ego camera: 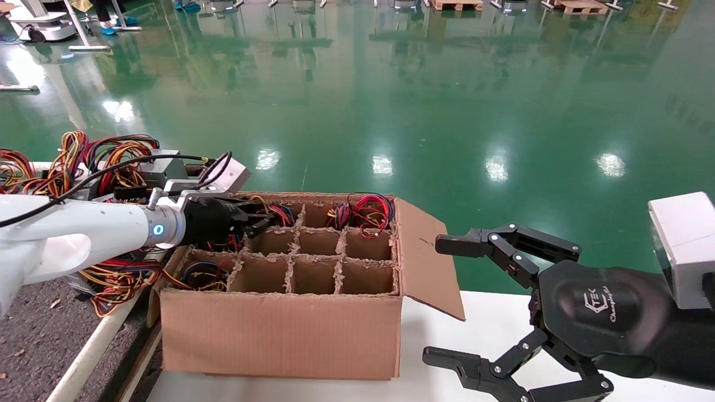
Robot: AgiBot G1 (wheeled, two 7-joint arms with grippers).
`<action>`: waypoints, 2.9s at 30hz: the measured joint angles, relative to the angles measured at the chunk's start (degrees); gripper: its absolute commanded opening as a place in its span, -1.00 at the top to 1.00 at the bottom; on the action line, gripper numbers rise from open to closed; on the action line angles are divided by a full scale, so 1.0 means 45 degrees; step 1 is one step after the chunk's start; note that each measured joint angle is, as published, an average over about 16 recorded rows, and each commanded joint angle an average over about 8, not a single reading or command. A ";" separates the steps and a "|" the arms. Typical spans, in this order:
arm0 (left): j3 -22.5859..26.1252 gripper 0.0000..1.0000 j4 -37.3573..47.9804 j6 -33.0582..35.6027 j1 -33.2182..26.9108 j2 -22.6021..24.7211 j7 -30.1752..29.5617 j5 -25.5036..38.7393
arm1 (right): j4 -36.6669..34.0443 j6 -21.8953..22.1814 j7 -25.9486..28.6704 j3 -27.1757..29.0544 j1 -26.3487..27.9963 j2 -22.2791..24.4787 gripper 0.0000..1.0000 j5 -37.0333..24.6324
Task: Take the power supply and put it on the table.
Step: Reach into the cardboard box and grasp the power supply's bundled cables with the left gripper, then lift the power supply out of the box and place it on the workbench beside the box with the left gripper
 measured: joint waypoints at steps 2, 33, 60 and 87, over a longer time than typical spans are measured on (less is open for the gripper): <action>-0.0006 1.00 0.0029 -0.0274 0.0039 0.0046 0.0048 -0.0006 | 0.0000 0.0000 0.0000 0.0000 0.0000 0.0000 -1.00 0.0000; -0.0283 1.00 -0.0365 -0.0464 -0.0361 -0.0085 0.1650 -0.0398 | 0.0000 0.0000 0.0000 -0.0001 0.0000 0.0000 -1.00 0.0001; -0.1113 1.00 -0.0256 0.1701 -0.2428 -0.1046 0.1897 -0.1604 | 0.0000 0.0001 -0.0001 -0.0002 0.0000 0.0001 -1.00 0.0001; -0.0950 1.00 -0.0248 0.0747 -0.6415 -0.3815 0.2696 -0.1238 | 0.0000 0.0001 -0.0001 -0.0003 0.0001 0.0001 -1.00 0.0002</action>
